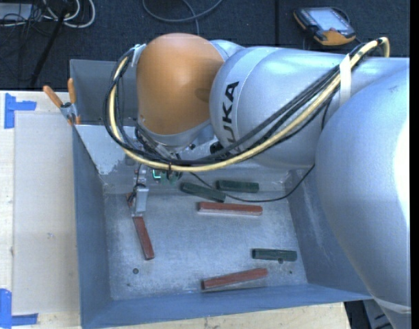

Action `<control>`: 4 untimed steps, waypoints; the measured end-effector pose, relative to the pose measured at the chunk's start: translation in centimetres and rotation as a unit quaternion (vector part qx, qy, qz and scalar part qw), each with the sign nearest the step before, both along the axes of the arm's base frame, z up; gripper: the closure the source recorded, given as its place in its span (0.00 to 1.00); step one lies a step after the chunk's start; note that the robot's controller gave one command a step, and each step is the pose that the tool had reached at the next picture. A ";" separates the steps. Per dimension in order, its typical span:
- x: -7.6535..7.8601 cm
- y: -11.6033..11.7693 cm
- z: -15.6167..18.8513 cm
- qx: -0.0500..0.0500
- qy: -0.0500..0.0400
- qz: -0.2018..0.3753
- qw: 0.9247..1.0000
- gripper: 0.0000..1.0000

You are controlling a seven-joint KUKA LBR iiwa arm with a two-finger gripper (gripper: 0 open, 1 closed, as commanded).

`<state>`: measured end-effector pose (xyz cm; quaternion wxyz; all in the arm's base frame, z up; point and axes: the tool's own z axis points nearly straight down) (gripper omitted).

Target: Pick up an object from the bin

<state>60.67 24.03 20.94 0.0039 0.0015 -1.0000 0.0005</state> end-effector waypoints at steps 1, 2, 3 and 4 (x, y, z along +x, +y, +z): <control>0.2 -0.1 0.5 0.001 -0.004 -0.002 1.000 0.00; -0.1 -0.3 -1.9 0.002 -0.008 0.066 0.998 0.00; -1.0 -1.0 -4.4 0.003 -0.008 0.116 0.993 0.00; -2.2 -2.8 -6.4 0.000 0.000 0.155 0.988 0.00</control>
Offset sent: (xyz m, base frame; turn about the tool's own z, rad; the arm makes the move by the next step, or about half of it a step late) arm -0.0197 -0.0177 -0.1316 -0.6193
